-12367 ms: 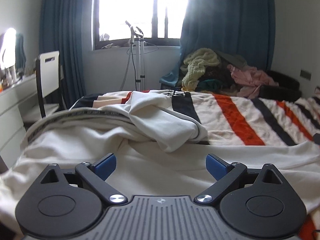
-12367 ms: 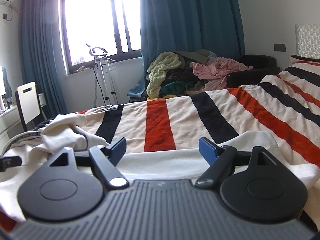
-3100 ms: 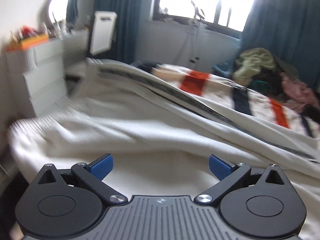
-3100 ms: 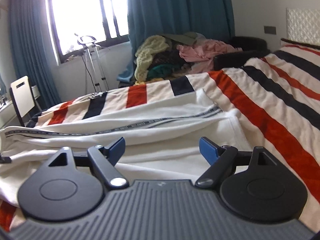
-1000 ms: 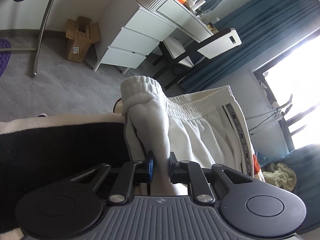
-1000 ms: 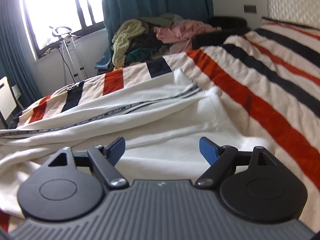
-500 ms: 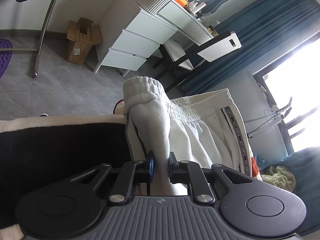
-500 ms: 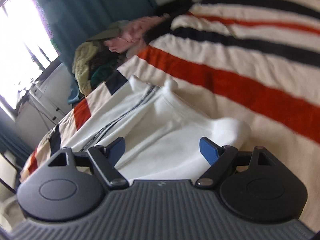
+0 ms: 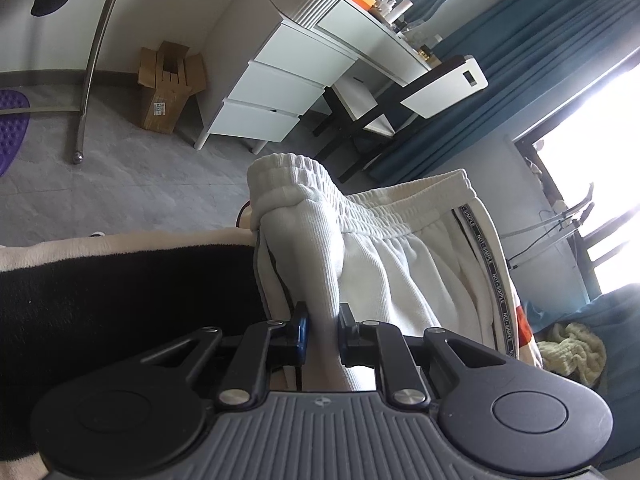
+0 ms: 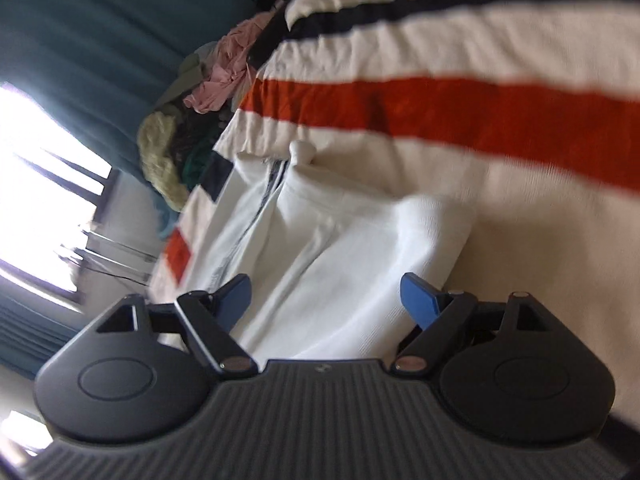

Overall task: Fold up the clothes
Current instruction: 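Close the left tool on the pants waistband and lift it, then lift the waistband with the left tool while the right tool grasps a cuff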

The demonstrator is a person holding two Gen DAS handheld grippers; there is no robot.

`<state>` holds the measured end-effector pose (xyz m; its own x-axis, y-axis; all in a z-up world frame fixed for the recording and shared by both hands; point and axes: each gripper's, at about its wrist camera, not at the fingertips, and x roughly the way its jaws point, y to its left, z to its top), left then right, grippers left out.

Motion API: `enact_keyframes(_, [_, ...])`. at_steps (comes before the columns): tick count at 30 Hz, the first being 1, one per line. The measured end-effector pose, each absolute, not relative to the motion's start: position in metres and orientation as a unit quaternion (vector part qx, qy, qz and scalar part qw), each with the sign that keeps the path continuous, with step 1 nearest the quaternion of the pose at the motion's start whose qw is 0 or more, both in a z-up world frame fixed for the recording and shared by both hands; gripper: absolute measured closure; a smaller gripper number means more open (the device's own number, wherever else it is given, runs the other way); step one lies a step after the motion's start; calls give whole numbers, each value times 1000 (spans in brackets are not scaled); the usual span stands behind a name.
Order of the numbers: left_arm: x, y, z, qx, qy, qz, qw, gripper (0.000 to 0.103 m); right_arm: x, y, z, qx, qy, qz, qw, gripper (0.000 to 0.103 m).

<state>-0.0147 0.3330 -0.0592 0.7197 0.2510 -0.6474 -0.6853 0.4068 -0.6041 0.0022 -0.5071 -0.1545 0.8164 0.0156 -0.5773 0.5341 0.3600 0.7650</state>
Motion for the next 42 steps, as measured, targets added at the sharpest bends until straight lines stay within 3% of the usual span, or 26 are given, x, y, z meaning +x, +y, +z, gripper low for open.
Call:
enact_keyframes(8, [-13,334,-60,-466,235,294,801,86,2,-511,-203,655,283,-181,677,26])
enact_keyframes(10, [-13,334,-60,-466,235,295,800,86,7,-516,-204,660,269,-180,678,41])
enact_keyframes(12, [-15,335,-60,-471,232,299,797,86,14,-521,-205,662,261,-178,679,48])
enact_keyframes(15, [-21,337,-59,-483,220,298,793,86,20,-531,-207,652,265,-184,686,87])
enact_keyframes(18, [-27,340,-60,-496,210,296,789,86,13,-541,-207,660,241,-176,689,91])
enact_keyframes(23, [-29,344,-65,-519,213,284,778,77,3,-549,-193,636,211,-196,716,94])
enact_keyframes(26, [-30,345,-70,-534,219,286,765,58,0,-552,-203,653,228,-202,693,92])
enact_keyframes(32, [-30,350,-84,-571,209,272,746,56,3,-550,-221,697,251,-187,645,88])
enact_keyframes(34, [-29,352,-87,-578,203,274,742,56,5,-549,-225,708,254,-176,634,64])
enact_keyframes(36, [-30,353,-90,-585,191,285,735,57,8,-545,-225,707,254,-169,638,50])
enact_keyframes(37, [-30,353,-91,-590,181,288,732,57,10,-542,-224,706,254,-166,640,48])
enact_keyframes(41, [-25,358,-98,-601,168,289,726,56,17,-538,-217,676,249,-188,668,49])
enact_keyframes(42, [-24,360,-100,-604,167,290,723,56,20,-539,-216,664,248,-198,677,61])
